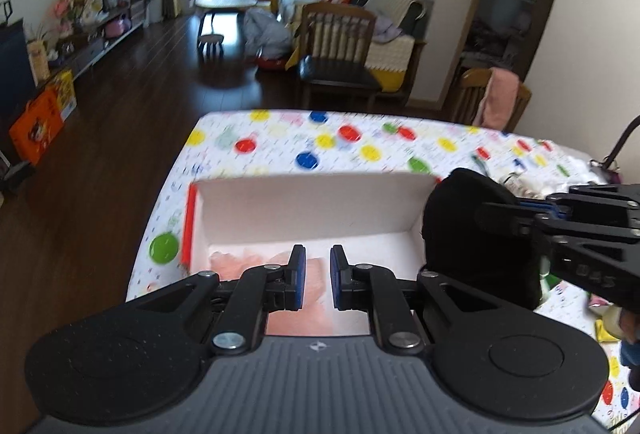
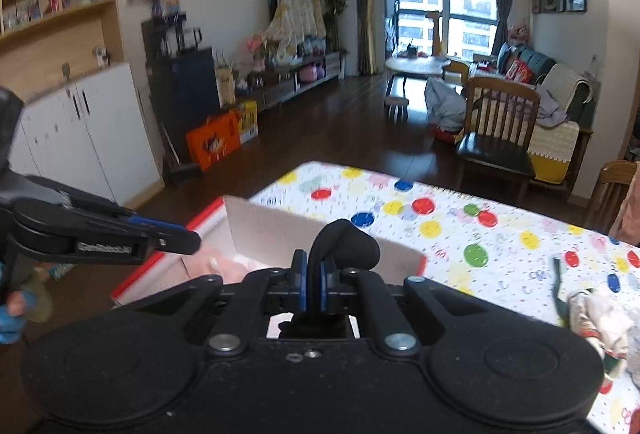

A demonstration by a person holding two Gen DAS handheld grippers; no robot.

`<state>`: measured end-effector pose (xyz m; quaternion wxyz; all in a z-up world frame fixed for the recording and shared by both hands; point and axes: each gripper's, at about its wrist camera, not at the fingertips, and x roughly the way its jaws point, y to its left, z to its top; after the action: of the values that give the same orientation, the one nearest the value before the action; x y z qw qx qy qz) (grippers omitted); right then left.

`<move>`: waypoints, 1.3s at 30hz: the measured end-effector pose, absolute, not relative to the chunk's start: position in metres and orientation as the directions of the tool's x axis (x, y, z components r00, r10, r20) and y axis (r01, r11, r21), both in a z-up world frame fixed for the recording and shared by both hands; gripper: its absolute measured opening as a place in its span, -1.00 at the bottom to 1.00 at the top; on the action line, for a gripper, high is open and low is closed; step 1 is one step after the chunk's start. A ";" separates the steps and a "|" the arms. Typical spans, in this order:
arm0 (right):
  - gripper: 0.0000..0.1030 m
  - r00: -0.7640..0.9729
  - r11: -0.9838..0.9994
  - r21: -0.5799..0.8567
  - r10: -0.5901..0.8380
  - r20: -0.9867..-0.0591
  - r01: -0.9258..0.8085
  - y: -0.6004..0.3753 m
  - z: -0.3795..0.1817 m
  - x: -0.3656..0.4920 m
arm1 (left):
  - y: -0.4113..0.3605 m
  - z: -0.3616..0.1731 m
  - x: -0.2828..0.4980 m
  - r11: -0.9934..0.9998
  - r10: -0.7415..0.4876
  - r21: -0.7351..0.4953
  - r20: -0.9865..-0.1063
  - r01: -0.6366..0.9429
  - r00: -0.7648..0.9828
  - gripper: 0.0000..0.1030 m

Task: Organize soft objects
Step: 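Carry the pink puff and black mask into the white box with both grippers, then open both grippers to drop the puff and mask in the box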

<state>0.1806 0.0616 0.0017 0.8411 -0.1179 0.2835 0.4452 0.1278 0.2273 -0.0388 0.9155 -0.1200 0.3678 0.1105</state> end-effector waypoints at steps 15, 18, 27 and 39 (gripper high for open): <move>-0.73 0.399 0.593 0.039 0.587 -0.704 -0.805 0.112 -0.074 0.185 | 0.252 -0.087 0.123 0.931 0.094 -0.152 -0.778 -0.331 0.621 -0.75; -0.60 0.373 0.585 0.068 0.597 -0.710 -0.808 0.117 -0.077 0.186 | 0.253 -0.091 0.125 0.927 0.086 -0.160 -0.788 -0.338 0.609 -0.75; -0.24 0.309 0.551 0.132 0.632 -0.711 -0.824 0.112 -0.072 0.176 | 0.249 -0.096 0.124 0.924 0.068 -0.180 -0.792 -0.338 0.607 -0.75; 0.11 0.340 0.561 0.177 0.691 -0.637 -0.809 0.080 -0.038 0.163 | 0.231 -0.080 0.116 0.937 0.072 -0.173 -0.755 -0.304 0.651 -0.74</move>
<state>0.1634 0.0796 -0.0378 0.8142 -0.0854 0.3431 0.4606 0.1158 0.2305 -0.0804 0.8973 -0.1435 0.4042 0.1046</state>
